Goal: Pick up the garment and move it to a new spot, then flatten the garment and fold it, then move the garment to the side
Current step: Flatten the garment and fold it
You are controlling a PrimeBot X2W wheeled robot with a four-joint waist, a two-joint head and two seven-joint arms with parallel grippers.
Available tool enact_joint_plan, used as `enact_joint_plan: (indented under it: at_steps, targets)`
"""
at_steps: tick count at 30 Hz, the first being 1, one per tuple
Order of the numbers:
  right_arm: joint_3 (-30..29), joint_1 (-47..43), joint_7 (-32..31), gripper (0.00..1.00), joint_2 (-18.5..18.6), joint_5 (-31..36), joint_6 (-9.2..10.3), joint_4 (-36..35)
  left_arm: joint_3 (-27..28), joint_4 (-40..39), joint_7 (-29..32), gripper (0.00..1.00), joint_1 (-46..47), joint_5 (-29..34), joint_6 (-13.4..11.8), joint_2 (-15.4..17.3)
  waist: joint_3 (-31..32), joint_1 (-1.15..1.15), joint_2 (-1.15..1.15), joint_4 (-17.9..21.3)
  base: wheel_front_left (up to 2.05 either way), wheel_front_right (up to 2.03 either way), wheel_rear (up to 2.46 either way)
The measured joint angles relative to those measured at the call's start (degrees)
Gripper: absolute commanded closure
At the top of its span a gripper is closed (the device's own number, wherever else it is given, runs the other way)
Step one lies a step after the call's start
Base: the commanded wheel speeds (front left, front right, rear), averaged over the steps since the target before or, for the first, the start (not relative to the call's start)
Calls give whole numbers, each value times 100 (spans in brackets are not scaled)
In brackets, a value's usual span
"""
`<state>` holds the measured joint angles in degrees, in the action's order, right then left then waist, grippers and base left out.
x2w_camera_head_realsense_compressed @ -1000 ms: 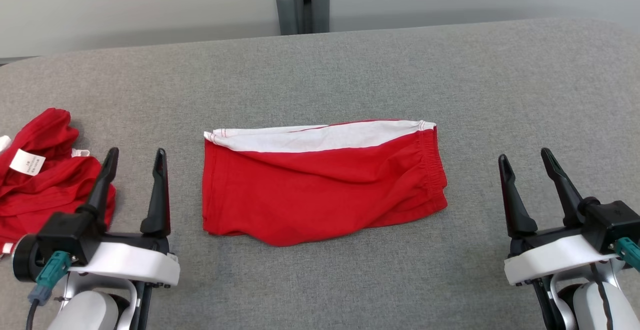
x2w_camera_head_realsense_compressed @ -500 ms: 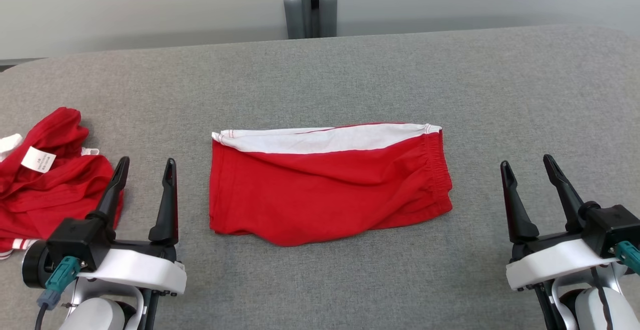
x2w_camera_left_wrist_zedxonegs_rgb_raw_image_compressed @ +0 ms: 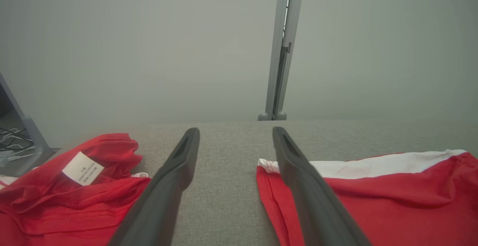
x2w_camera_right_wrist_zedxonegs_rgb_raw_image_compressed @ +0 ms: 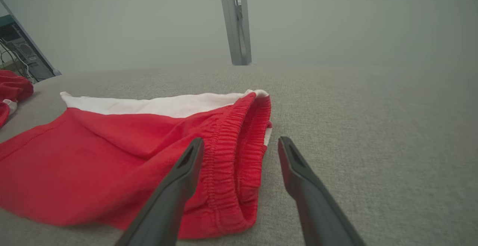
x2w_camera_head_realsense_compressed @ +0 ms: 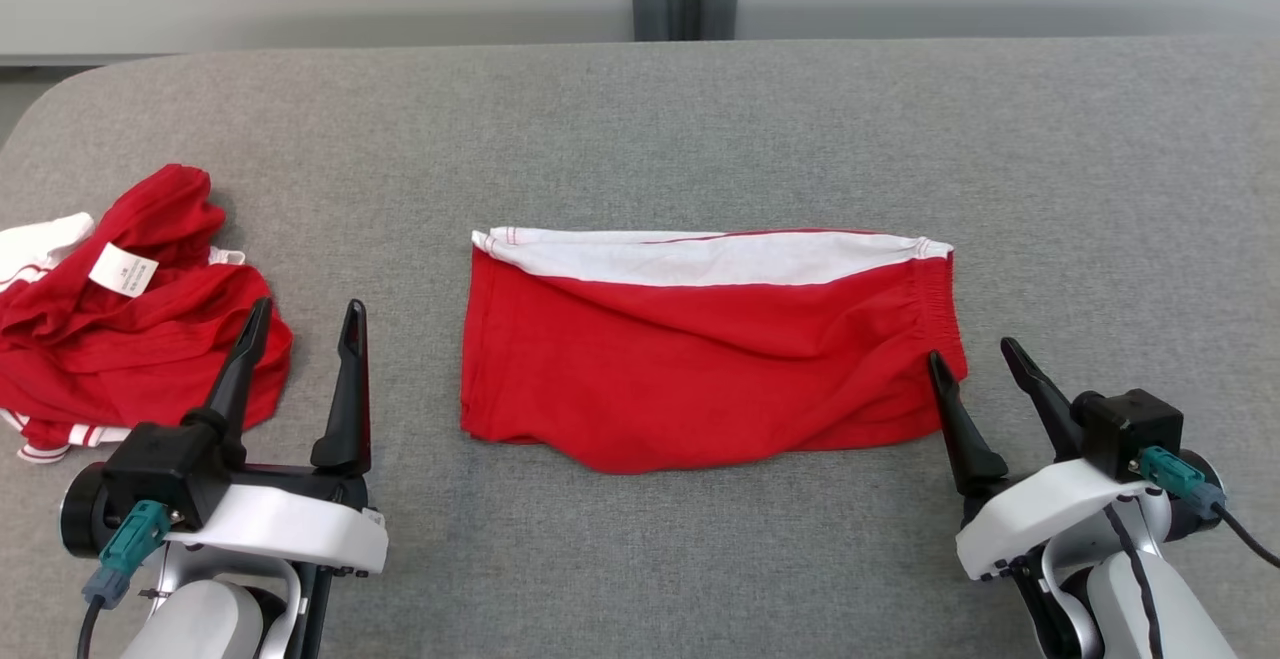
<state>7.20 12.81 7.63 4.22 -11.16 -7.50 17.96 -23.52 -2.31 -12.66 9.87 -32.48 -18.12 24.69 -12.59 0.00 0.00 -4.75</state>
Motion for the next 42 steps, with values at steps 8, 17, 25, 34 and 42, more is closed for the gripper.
enact_joint_plan:
  at_steps: [8, 17, 25, 34, 42]
  targets:
    - [71, 365, -7, 0, -19, -313, 0, 1152, 25, 66, -69, 0, 73, -49, 49, -48, -177, 0, 0, -129, 0, 0, 0]
    - [428, 667, 133, 100, -43, -955, 0, 1682, 9, 142, -97, 0, 119, -52, 76, -92, -221, 0, 0, -62, 0, 0, 0]
    - [254, 660, 408, 100, 89, -1494, -7, 1814, -5, 152, -93, 0, 123, -51, 47, -81, -234, 0, 0, 86, 0, 0, 0]
    - [-137, 428, 565, 100, 349, -1551, -4, 1702, -30, 120, -21, 0, 122, -52, -11, -59, -200, 0, 0, 228, 0, 0, 0]
    - [261, 583, 500, 100, 198, -1224, 0, 609, -38, 74, 54, 0, 119, -91, -64, -47, -103, 0, 0, 336, 0, 0, 0]
